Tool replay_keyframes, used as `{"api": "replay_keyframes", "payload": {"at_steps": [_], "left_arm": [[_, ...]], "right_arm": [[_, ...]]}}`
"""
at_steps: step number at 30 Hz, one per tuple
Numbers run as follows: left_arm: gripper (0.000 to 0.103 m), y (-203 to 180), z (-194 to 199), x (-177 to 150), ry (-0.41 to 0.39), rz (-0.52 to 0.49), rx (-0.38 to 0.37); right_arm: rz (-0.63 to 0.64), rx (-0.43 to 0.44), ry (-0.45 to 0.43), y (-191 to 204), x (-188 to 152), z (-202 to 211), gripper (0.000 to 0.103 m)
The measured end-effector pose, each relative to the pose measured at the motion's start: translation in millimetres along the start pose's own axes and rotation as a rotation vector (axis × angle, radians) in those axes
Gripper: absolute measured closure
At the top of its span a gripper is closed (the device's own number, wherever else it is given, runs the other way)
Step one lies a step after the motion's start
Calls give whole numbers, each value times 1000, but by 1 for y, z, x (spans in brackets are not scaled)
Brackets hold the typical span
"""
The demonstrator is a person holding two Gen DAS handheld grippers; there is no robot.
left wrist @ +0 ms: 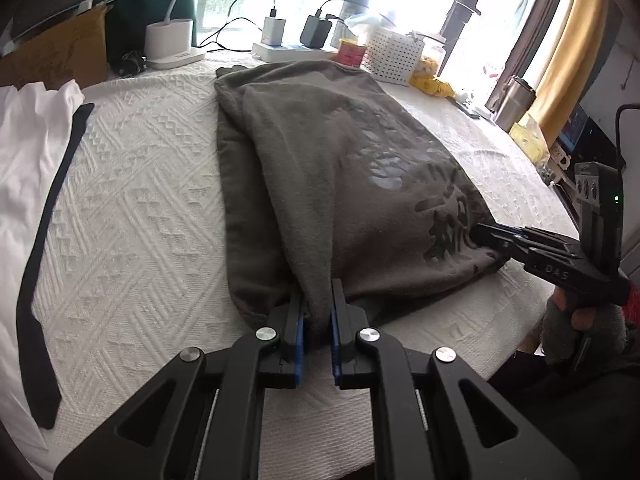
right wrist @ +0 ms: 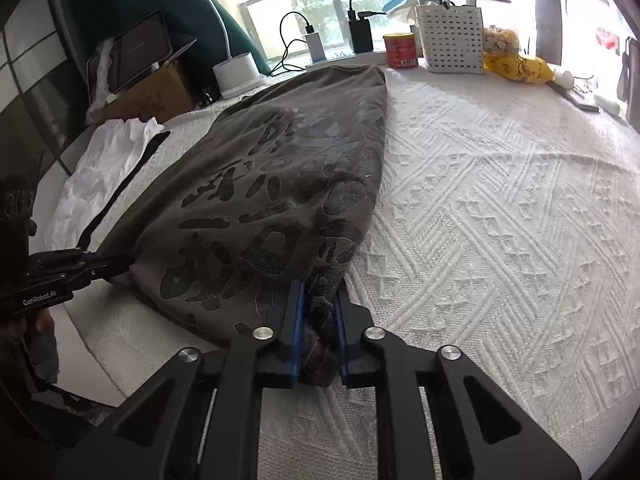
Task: Fold small clothes
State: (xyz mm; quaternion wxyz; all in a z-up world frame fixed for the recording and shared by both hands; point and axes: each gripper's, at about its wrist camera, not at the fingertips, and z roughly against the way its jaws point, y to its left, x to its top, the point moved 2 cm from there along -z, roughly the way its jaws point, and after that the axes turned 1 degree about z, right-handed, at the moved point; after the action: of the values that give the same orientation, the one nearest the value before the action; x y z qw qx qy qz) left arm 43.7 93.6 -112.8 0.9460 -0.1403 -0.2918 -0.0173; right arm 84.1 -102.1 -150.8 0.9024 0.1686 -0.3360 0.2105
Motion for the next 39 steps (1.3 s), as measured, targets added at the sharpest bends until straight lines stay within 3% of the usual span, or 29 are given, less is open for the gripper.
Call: {"api": "replay_keyframes", "payload": {"at_steps": [11,16,21,24,31,33,35,37,39], "left_arm": [[94,-68,-20,-7,49,-101,-163],[94,-64,-12,-19,69,-90,-180],[95,-53,2,-32,67,-61,-148],[95,-49,4,-36,80,-54,-140],[91,-44,14,-28,86,-2,-227],[85,-43,23,-21,63,-5,-230],[65,-41,32,-12,29,-8,-218],[57,-41,36,-2,-1,-10,-211],[56,-40,33,9,-18,-24,-189]], "right_arm": [[17,-166,0,-53,-19,47,95],[13,-150,27,-46,-43,57,95],[-5,-116,23,-36,-47,55,93],[25,-65,25,-35,-46,52,75],[15,-34,27,-35,-38,59,50],[11,-35,10,-38,-33,65,48],[5,-36,-12,-41,-26,70,48],[1,-38,-30,-43,-18,71,48],[-1,-55,-39,-47,-11,67,48]]}}
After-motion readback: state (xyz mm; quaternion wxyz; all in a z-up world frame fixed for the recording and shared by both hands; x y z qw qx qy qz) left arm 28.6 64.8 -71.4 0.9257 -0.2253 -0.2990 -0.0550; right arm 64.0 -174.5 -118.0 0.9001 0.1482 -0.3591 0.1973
